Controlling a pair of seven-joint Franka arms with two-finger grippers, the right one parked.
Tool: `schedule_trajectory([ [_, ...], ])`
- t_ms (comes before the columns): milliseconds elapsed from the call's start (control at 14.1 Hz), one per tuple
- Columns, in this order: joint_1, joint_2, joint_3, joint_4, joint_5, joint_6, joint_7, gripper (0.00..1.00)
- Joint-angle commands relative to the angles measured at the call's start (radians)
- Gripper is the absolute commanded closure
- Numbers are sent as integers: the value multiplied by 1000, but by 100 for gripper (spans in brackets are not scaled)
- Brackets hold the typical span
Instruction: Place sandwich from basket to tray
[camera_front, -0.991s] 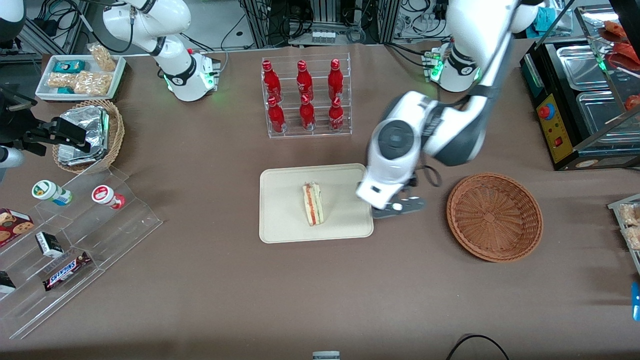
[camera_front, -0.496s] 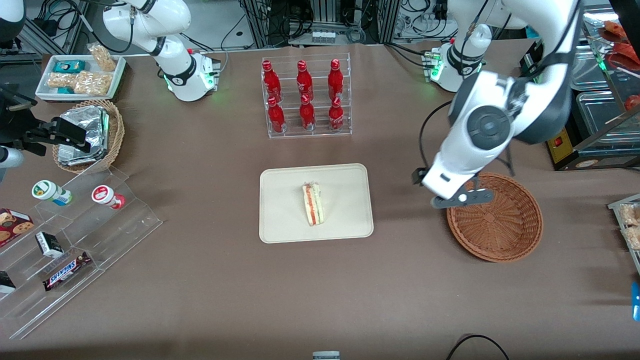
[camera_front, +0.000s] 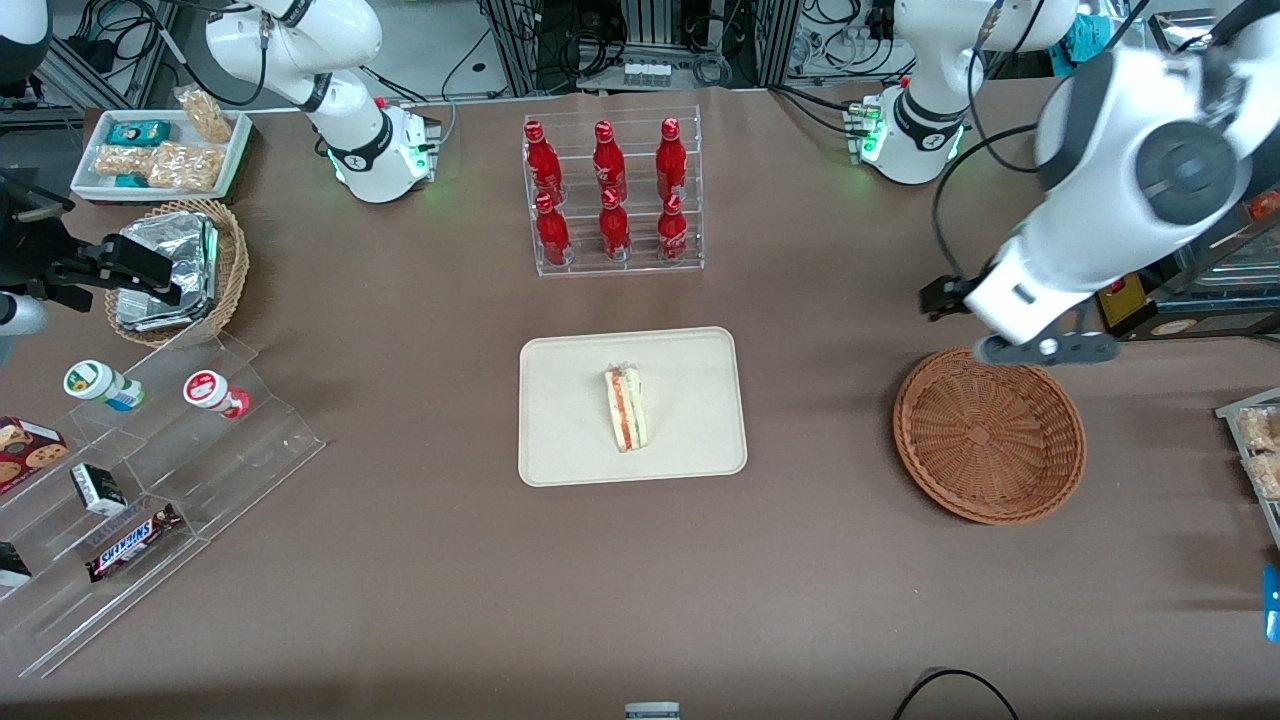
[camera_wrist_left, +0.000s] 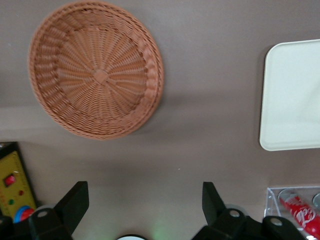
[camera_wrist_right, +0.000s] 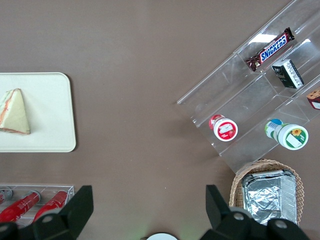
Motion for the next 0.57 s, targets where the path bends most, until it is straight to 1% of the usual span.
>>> schedule_trajectory([
  [0, 78, -76, -26, -17, -13, -28, 94, 0],
  [142, 118, -84, -23, 22, -12, -33, 108, 0],
  [354, 123, -83, 19, 86, -3, -33, 110, 0],
  [496, 123, -84, 51, 100, -1, -33, 111, 0],
])
